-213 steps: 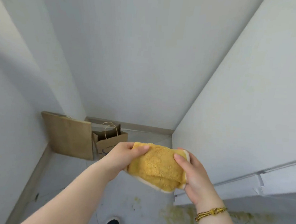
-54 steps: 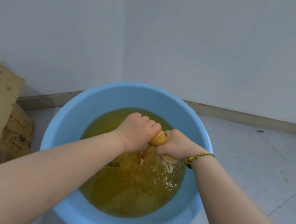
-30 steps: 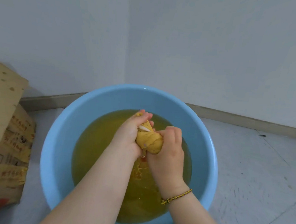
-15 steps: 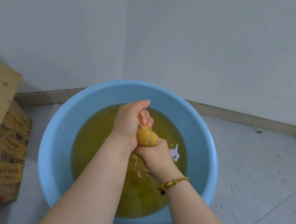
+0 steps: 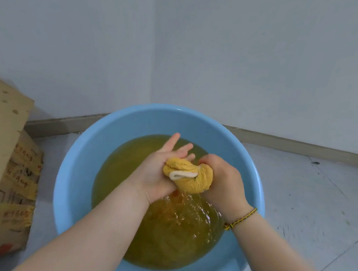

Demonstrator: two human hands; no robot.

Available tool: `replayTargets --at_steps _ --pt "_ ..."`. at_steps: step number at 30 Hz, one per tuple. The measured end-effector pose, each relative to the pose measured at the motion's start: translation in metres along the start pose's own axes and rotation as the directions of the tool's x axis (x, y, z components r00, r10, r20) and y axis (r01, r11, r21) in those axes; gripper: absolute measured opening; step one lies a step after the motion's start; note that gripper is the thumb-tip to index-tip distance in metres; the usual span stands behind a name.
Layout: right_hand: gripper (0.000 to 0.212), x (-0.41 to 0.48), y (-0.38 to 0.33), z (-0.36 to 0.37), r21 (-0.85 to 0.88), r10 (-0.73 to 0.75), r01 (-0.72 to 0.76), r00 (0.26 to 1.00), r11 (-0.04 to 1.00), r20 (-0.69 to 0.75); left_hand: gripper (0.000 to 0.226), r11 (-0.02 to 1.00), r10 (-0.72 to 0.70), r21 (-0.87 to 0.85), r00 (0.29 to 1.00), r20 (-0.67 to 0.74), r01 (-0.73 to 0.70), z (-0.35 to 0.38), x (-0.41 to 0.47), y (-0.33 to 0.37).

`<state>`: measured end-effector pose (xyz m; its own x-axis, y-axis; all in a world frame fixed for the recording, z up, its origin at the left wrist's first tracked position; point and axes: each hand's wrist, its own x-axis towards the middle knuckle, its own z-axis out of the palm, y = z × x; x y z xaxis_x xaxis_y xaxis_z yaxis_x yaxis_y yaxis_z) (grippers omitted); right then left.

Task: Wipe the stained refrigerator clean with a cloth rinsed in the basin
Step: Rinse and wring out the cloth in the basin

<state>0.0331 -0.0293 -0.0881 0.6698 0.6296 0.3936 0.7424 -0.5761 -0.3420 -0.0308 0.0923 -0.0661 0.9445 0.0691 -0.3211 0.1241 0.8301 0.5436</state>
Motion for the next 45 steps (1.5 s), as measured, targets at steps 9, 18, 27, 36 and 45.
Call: replayTargets --at_steps 9,18,27,36,45 --pt "0.020 0.018 0.017 -0.009 -0.409 -0.652 0.521 0.689 0.749 -0.317 0.021 0.444 -0.612 0.845 0.789 0.044 0.298 0.002 -0.001 0.011" --pt "0.025 -0.005 0.002 0.003 -0.360 -0.111 0.139 0.989 0.923 0.097 0.026 -0.703 0.019 0.710 1.000 -0.011 0.021 0.017 0.016 -0.005" --pt "0.024 -0.009 -0.015 -0.001 -0.043 0.361 -0.369 0.870 0.929 0.336 0.016 -0.871 -0.043 0.453 0.949 0.312 -0.189 0.000 0.023 -0.001" --pt "0.028 -0.023 -0.029 -0.005 0.304 0.484 -0.554 0.830 0.775 0.279 0.005 -0.821 -0.002 0.465 0.817 0.577 -0.331 -0.005 0.015 0.006" --pt "0.014 -0.008 -0.005 -0.048 0.041 0.463 -0.475 0.871 0.879 0.164 0.064 -0.279 0.497 0.960 0.854 0.154 -0.011 -0.003 -0.001 0.004"
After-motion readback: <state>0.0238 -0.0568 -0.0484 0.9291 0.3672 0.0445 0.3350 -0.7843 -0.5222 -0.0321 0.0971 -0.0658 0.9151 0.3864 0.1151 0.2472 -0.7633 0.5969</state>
